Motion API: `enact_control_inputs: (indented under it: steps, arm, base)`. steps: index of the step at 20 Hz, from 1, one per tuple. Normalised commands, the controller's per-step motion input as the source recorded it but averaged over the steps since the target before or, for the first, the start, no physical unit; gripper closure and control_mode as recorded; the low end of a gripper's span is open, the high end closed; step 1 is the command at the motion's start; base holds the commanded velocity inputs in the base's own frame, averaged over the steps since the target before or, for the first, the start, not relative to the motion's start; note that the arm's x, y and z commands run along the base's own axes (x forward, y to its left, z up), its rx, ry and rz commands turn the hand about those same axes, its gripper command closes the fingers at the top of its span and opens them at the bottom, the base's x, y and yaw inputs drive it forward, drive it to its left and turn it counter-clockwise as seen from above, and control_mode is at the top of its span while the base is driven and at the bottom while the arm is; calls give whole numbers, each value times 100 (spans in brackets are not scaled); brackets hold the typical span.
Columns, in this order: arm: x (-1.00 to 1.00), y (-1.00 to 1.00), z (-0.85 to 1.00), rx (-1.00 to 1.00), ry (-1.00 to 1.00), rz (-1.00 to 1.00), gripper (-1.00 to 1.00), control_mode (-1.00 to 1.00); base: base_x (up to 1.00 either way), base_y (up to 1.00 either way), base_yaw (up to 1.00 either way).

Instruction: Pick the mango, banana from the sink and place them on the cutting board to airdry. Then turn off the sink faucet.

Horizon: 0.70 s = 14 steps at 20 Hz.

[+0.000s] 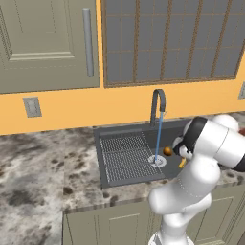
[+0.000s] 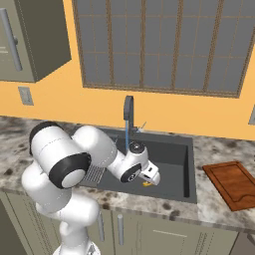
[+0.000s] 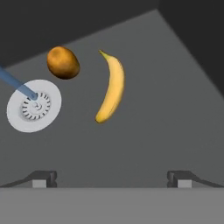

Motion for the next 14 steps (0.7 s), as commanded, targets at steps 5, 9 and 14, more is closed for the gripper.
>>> enact_control_inputs:
  steps: [5,9,14]
  arm:
    - [23,-4,-10,1,0,0,-100,-100]
    - [21,-8,-12,1,0,0,-100,-100]
    - [12,-17,-19,1,0,0,-100,-100]
  base:
    - [0,0,0]
    - [0,0,0]
    - [0,0,0]
